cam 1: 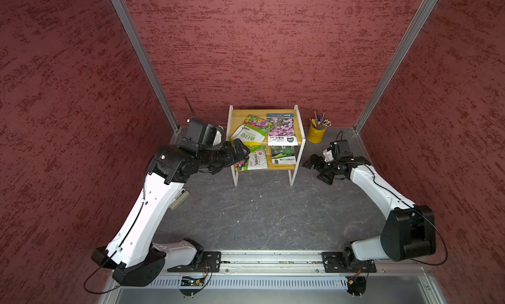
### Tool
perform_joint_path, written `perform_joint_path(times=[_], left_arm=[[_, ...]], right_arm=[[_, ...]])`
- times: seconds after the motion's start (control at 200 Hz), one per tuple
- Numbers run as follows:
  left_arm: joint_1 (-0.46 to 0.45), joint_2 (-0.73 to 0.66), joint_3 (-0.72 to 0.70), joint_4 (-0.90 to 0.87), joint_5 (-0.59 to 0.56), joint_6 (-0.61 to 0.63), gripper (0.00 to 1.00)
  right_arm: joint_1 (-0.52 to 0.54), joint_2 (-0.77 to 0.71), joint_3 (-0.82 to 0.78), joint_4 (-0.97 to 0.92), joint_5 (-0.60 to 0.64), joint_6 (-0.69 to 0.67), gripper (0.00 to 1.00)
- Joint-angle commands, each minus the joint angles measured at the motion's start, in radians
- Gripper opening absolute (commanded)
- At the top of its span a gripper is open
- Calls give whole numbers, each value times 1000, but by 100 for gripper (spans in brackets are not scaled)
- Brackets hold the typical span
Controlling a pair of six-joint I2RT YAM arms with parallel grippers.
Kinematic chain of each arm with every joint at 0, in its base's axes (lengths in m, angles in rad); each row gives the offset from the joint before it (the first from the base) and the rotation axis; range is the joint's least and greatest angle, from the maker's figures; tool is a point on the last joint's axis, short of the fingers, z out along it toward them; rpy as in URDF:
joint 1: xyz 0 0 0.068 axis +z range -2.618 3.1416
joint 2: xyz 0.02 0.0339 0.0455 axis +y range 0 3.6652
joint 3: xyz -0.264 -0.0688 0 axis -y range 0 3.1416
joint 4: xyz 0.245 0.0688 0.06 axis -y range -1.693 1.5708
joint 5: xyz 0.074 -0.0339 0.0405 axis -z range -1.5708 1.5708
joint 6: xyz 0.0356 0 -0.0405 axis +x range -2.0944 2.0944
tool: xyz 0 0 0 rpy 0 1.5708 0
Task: Take the seed bag off the shelf
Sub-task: Pick up the seed packet from the shelf.
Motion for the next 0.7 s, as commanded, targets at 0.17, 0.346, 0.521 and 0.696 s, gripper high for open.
perform_joint_path(times=[0.17,0.346,0.521,0.696], left_arm=[[45,-98,-189,142,123,-167,100],[32,-157,-258,211,49,-197,100],[39,-153,-286,366,74,-203,100],[31,-63,-238,434,100,-208,100]], right_arm=[[-5,-37,-30,-7,-9,-22,99],[-6,-38,-28,-9,-13,-20,98],[-7,-37,-22,-13,-12,-22,98],[-6,-38,-13,-25,-5,-27,99]])
